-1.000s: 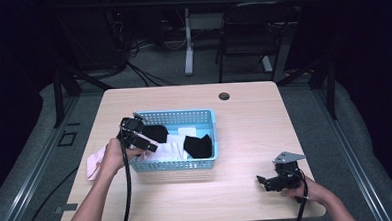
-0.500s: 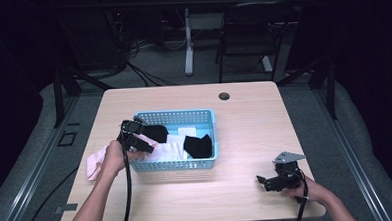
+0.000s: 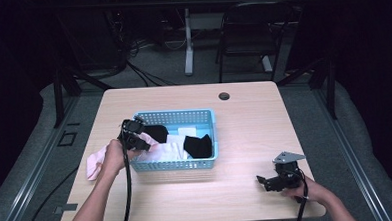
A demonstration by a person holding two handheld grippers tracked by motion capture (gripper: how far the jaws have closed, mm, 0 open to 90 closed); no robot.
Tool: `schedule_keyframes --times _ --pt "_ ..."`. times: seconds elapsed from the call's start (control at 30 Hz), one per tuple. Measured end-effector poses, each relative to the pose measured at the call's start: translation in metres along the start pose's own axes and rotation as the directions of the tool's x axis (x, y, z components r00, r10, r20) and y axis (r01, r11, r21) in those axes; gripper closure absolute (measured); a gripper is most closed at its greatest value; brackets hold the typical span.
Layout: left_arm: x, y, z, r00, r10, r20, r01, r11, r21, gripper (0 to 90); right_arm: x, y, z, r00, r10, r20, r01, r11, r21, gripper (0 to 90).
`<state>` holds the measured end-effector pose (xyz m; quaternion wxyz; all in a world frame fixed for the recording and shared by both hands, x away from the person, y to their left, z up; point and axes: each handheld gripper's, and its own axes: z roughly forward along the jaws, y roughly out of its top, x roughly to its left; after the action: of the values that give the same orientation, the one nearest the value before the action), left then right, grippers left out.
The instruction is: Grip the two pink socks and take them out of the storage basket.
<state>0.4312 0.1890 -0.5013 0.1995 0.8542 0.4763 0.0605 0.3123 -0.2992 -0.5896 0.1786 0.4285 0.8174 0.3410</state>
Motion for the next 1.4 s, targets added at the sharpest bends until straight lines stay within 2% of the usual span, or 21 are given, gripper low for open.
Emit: schedule_keyframes --times 0.13,0.23,0.57,1.07,1.4 --pt "-0.002 0.001 -0.006 0.9998 0.017 0.013 -0.016 0.9996 -0.022 85.7 0.0 0.0 0.0 1.0 0.0 0.0 0.0 1.0 0.0 0.0" --pt "-0.004 0.003 -0.017 0.9994 0.027 0.021 -0.026 0.9982 -0.054 85.7 0.0 0.0 0.0 1.0 0.0 0.0 0.0 1.0 0.0 0.0" --pt "-0.009 0.009 -0.04 0.9983 0.057 0.013 -0.055 0.9918 -0.115 85.9 0.0 0.0 0.0 1.0 0.0 0.0 0.0 1.0 0.0 0.0" --pt "-0.008 0.015 -0.057 0.9973 0.071 0.018 -0.068 0.9911 -0.114 85.9 0.0 0.0 0.0 1.0 -0.001 0.0 0.001 1.0 0.0 0.0" --pt "-0.008 0.021 -0.075 0.9964 0.084 0.013 -0.081 0.9887 -0.126 85.7 0.0 0.0 0.0 1.0 -0.001 0.0 0.001 1.0 0.0 0.0"
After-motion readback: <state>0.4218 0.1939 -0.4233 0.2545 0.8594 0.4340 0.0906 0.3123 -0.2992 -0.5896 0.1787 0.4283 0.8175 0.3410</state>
